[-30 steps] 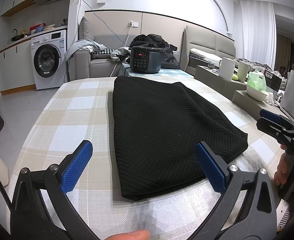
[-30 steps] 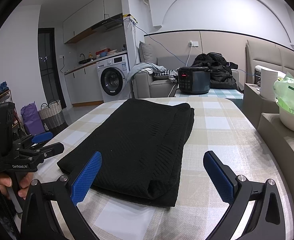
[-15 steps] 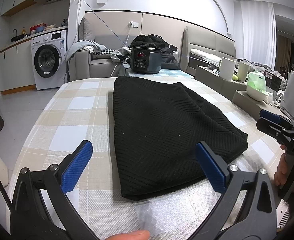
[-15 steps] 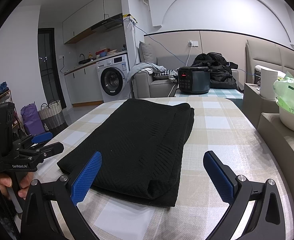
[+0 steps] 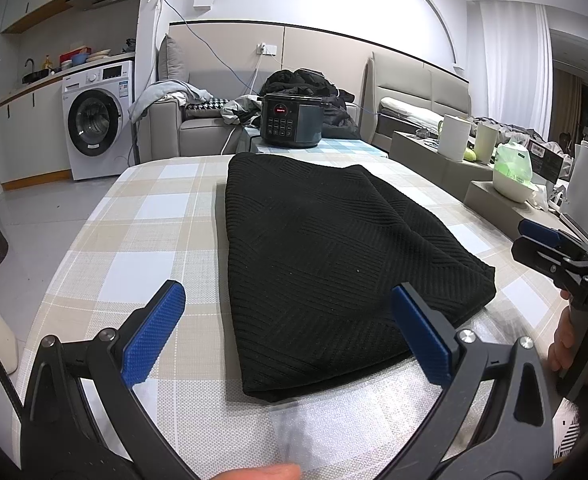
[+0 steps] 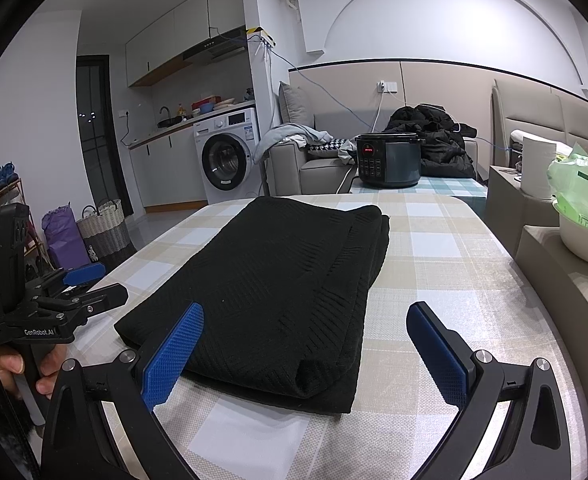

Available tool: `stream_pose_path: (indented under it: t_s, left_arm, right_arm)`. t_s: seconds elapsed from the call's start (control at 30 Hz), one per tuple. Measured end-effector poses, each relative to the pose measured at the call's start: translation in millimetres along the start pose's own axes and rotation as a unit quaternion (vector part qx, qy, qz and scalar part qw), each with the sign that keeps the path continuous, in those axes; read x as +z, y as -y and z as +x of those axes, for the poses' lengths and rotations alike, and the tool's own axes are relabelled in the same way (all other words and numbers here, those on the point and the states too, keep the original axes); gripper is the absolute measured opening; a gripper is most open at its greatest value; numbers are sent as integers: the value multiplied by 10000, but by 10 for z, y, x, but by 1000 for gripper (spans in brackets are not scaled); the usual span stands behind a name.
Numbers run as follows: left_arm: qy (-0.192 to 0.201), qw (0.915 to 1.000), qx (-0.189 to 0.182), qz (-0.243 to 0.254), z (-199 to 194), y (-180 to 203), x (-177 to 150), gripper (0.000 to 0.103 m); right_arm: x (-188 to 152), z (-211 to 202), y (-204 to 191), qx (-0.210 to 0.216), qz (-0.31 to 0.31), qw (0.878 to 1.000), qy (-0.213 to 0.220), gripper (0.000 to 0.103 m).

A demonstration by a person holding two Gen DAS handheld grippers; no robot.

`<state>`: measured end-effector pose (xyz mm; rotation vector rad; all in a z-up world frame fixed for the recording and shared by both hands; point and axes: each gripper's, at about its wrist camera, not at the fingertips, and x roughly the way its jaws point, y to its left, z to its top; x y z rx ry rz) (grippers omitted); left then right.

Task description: Fold small clothes

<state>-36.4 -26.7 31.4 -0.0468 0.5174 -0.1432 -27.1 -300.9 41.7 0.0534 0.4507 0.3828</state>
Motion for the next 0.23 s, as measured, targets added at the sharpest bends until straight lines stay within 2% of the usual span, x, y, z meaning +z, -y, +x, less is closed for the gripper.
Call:
stream_pose_path:
  t_s: [0.23]
  left_arm:
    - [0, 10000, 5, -5, 3, -4, 6, 102]
  right_arm:
    - [-5, 16, 3, 6, 0, 10000, -7, 103]
